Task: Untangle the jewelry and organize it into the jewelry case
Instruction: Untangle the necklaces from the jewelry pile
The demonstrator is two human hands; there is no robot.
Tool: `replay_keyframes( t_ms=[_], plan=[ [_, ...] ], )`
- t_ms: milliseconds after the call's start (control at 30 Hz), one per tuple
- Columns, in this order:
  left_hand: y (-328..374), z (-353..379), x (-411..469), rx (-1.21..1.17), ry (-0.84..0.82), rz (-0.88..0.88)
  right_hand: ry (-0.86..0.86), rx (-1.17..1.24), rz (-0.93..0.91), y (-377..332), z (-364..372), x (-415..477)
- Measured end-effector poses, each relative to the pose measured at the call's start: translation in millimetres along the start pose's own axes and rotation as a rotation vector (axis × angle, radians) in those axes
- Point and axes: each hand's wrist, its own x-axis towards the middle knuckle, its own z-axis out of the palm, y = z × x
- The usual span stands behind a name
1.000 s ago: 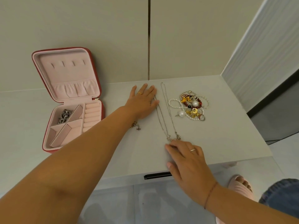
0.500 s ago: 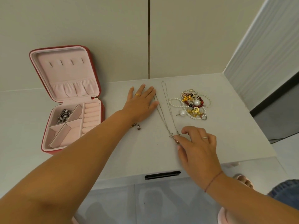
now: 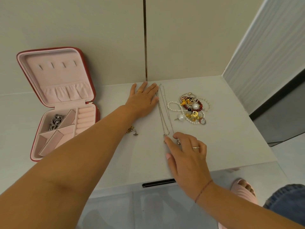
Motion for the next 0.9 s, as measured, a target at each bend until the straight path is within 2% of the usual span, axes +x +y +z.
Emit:
replay_keyframes(
  t_ms=[900],
  plan=[
    [7.7,4.5,14.6,-0.043,0.132,-0.113,0.043,0.077,-0.033,2.8,5.9,-5.4]
  ],
)
